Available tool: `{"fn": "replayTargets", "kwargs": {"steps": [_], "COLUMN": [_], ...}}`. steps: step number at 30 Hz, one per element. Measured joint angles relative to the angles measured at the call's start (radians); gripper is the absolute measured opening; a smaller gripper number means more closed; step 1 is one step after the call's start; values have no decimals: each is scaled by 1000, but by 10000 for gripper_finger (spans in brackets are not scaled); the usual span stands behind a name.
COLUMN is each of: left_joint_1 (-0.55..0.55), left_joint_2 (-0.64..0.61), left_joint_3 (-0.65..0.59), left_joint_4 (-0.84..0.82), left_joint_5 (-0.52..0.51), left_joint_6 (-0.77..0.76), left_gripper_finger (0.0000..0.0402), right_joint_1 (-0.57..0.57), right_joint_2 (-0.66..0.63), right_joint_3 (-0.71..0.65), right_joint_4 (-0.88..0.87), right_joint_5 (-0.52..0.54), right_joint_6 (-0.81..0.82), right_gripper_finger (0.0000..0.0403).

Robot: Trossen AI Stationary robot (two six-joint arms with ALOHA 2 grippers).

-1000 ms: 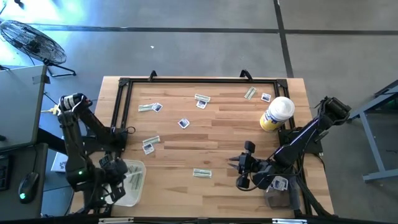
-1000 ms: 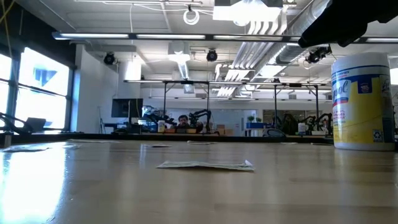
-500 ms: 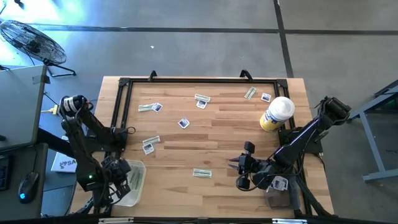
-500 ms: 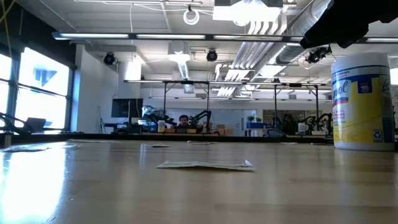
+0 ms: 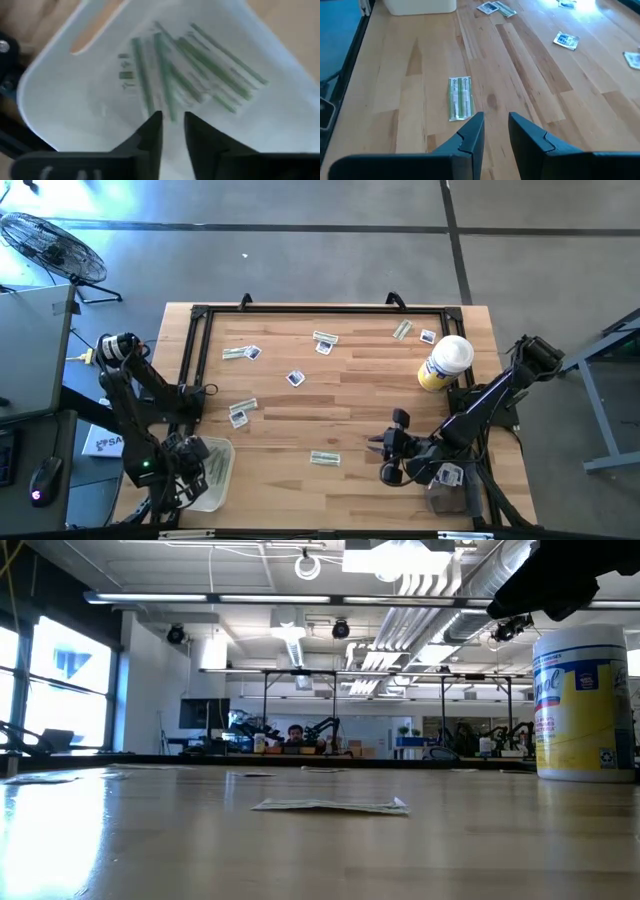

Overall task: Pick & Place First Aid Supplies
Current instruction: Put the green bandage into the white bin

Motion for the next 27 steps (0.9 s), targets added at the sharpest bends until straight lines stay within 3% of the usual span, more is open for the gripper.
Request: {"fn": "replayTargets", "kwargs": {"steps": [4,8,11,17,23,27], "left_joint_1": [3,61,129,297,463,573], "left_joint_2": [-1,-2,-2,-2,44,130], "left_joint_3": [65,132,166,173,173,173], "left_joint_4": [1,-12,30,271,499,661], "left_joint_5": [-87,-164,-266,-389,-400,-333], "left_joint_6": [64,201,398,886,1239,1384], "left_gripper_finger": [125,139,140,140,140,140], "right_joint_1": [0,0,0,0,0,0], "right_joint_2": [0,0,0,0,0,0], "right_joint_3": [0,0,0,0,0,0], "right_joint_4": [7,19,51,108,104,102], "right_joint_5": [-18,-38,-38,-43,-48,-44], "right_joint_6": [48,42,16,-30,-29,-31], "right_gripper_finger": [82,82,82,82,82,82]}}
